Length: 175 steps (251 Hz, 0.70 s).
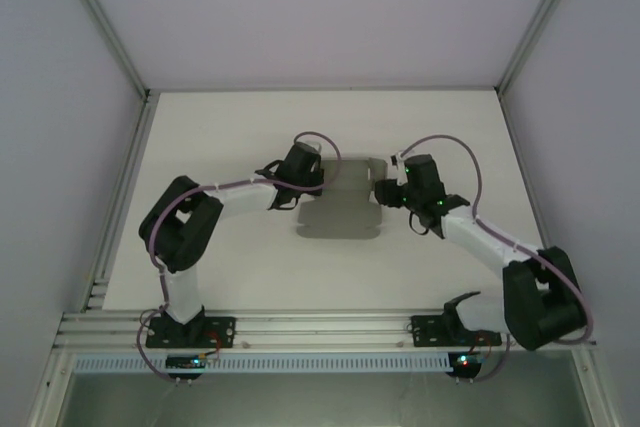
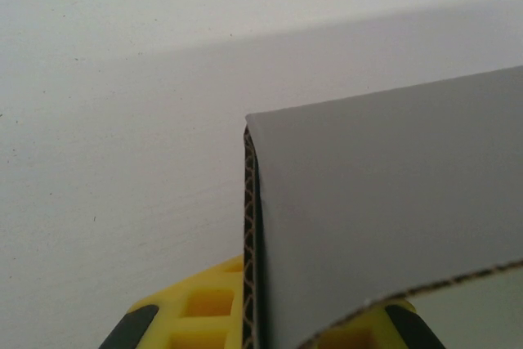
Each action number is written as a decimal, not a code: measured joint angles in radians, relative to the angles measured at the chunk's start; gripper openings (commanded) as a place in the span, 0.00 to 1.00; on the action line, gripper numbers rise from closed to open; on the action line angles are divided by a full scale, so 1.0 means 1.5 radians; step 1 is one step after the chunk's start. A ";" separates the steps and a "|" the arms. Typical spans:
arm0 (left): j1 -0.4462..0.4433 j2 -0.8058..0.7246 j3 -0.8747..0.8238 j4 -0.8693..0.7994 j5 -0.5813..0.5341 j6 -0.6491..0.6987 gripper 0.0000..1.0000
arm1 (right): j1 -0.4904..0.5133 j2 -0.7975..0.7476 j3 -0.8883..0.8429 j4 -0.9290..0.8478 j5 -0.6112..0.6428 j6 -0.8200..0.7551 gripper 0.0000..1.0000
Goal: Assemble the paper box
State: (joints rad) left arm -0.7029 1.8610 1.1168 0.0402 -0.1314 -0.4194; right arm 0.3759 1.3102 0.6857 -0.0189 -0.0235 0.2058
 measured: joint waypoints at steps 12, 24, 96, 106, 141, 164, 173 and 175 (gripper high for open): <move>0.000 0.000 0.000 0.000 0.000 0.000 0.00 | 0.003 0.024 0.013 0.000 0.013 0.005 0.34; 0.000 0.000 0.001 -0.001 0.000 0.000 0.00 | 0.004 0.046 0.027 -0.001 0.030 0.002 0.19; 0.000 0.000 0.001 -0.005 -0.013 0.000 0.00 | -0.013 0.055 0.041 -0.023 0.045 0.007 0.00; 0.000 0.000 0.001 -0.005 -0.013 0.000 0.00 | -0.023 0.043 0.038 -0.027 0.029 0.005 0.00; -0.005 0.000 0.001 -0.005 -0.005 0.000 0.00 | -0.078 -0.019 0.005 -0.042 -0.054 -0.013 0.00; -0.012 0.000 0.001 -0.004 0.009 0.000 0.00 | -0.121 -0.055 -0.022 -0.050 -0.114 -0.022 0.00; -0.014 0.000 0.001 -0.004 0.014 0.001 0.00 | -0.132 -0.065 -0.027 -0.057 -0.129 -0.026 0.00; -0.015 0.000 0.001 -0.004 0.016 0.001 0.00 | -0.134 -0.067 -0.028 -0.058 -0.132 -0.027 0.00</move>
State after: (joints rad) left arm -0.7254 1.8610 1.1187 0.0341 -0.1078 -0.4175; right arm 0.1745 1.2102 0.6430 -0.1066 -0.2211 0.1646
